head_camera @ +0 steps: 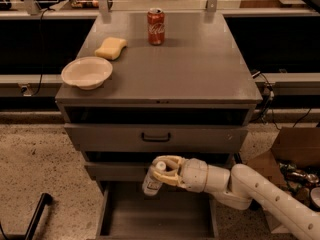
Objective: Place blue plastic bottle into bottom drawer
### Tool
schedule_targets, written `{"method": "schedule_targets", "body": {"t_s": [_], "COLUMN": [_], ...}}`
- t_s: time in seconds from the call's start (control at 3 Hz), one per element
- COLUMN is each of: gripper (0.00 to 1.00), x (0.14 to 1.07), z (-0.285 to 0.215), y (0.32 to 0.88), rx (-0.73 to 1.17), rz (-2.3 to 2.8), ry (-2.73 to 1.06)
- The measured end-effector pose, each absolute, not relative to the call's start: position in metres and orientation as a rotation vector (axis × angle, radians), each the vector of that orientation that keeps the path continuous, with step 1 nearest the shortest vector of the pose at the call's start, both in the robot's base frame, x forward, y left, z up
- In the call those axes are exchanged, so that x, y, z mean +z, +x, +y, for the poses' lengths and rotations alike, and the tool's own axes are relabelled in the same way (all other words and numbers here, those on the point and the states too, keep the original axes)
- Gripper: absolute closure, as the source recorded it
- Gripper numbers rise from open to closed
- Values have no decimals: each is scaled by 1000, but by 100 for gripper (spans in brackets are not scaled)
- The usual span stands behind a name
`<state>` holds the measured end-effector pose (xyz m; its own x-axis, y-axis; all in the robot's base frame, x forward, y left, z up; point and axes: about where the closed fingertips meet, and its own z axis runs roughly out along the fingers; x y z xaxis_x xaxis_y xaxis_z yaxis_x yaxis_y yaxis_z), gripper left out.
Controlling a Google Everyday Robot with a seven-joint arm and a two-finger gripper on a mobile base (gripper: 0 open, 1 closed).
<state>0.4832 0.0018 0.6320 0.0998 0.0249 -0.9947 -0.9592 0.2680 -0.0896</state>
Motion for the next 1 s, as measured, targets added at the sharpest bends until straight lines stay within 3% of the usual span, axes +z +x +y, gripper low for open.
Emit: {"method": "schedule_targets", "body": {"t_s": [1.0], "gripper": [100], "x": [585], "z": [-6], "y": [475], "rx": [899], "rz": [1341], "ry": [-1061]}}
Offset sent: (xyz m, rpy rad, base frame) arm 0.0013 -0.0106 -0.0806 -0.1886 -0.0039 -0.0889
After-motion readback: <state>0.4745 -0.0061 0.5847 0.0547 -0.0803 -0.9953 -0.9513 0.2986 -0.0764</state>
